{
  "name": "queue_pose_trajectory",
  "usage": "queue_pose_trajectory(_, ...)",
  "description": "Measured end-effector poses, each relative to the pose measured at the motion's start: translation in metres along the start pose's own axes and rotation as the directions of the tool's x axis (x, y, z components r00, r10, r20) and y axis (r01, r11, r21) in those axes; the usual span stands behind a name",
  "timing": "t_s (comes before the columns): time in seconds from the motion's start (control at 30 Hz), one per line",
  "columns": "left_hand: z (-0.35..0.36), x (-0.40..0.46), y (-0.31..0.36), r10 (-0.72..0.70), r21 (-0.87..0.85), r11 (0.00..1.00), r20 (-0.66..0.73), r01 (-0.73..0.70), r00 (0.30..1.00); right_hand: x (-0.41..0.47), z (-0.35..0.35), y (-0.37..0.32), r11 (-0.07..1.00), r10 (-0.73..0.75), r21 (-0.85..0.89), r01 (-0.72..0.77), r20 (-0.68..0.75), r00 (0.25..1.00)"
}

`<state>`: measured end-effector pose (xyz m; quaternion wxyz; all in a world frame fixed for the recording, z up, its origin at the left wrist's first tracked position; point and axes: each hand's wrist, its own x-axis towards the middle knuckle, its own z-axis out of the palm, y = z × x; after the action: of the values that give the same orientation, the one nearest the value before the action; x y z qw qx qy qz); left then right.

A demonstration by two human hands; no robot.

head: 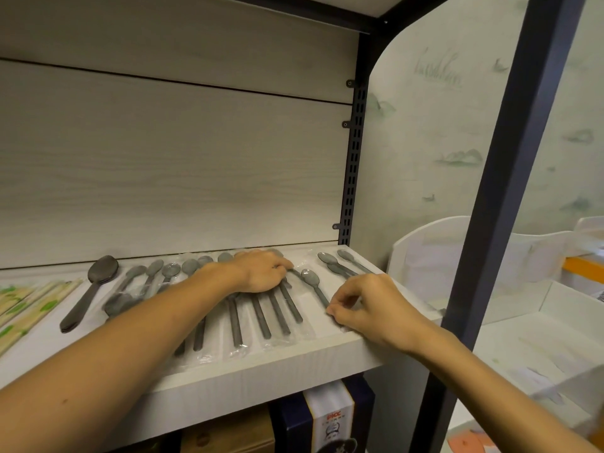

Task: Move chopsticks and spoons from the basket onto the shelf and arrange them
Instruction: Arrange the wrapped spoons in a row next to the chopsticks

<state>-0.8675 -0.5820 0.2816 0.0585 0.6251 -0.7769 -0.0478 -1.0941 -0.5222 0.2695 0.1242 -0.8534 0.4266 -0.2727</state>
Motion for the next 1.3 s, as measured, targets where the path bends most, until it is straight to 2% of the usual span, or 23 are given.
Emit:
queue_pose_trajectory(0.33, 0.000, 0.003, -0.011, 0.006, -0.108, 0.994, -0.075, -0.014, 0.997, -0.002, 0.002, -0.014, 0.995, -0.030, 0.096, 0.026, 0.039, 0.999)
queue_pose_trajectory(0.4, 0.002, 0.005, -0.017, 0.007, -0.104, 0.994, -0.101, -0.017, 0.995, 0.001, -0.001, -0.010, 0.997, 0.024, 0.071, -0.022, -0.040, 0.999)
queue_pose_trajectory(0.53, 0.002, 0.007, -0.022, 0.005, -0.107, 0.994, -0.139, -0.020, 0.990, 0.021, -0.008, 0.019, 0.960, 0.179, -0.171, -0.221, -0.230, 0.957)
queue_pose_trajectory(0.67, -0.001, 0.010, -0.011, 0.041, -0.102, 0.993, -0.157, -0.057, 0.987, 0.040, -0.009, 0.040, 0.888, 0.331, -0.267, -0.374, -0.192, 0.924)
queue_pose_trajectory(0.8, -0.001, 0.013, 0.006, 0.112, -0.068, 0.990, -0.153, -0.123, 0.982, 0.050, -0.009, 0.044, 0.910, 0.371, -0.140, -0.391, -0.149, 0.917)
queue_pose_trajectory(0.93, -0.002, 0.017, 0.023, 0.197, -0.017, 0.979, -0.146, -0.202, 0.969, 0.050, -0.014, 0.043, 0.919, 0.381, 0.011, -0.394, -0.284, 0.880)
queue_pose_trajectory(1.07, -0.005, 0.024, 0.046, 0.240, -0.024, 0.969, -0.149, -0.246, 0.959, 0.047, -0.024, 0.046, 0.922, 0.370, 0.039, -0.385, -0.380, 0.848)
queue_pose_trajectory(1.23, 0.002, 0.038, 0.063, 0.331, -0.027, 0.943, -0.023, -0.332, 0.943, 0.042, -0.027, 0.048, 0.927, 0.351, 0.023, -0.374, -0.403, 0.846)
queue_pose_trajectory(1.3, 0.003, 0.043, 0.063, 0.349, -0.037, 0.936, -0.025, -0.350, 0.937, 0.039, -0.027, 0.046, 0.935, 0.331, 0.013, -0.355, -0.392, 0.858)
